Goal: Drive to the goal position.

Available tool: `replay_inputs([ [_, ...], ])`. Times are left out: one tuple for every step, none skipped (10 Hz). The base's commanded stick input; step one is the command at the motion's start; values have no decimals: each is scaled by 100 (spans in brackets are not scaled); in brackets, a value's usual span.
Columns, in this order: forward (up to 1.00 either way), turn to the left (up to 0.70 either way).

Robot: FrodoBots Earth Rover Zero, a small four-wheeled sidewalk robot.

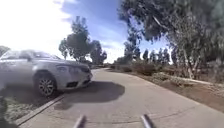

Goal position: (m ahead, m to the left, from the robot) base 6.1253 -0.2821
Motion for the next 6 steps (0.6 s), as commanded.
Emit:
replay_inputs([
  [70,0],
  [70,0],
  [70,0],
  [70,0],
  [70,0],
  [70,0],
])
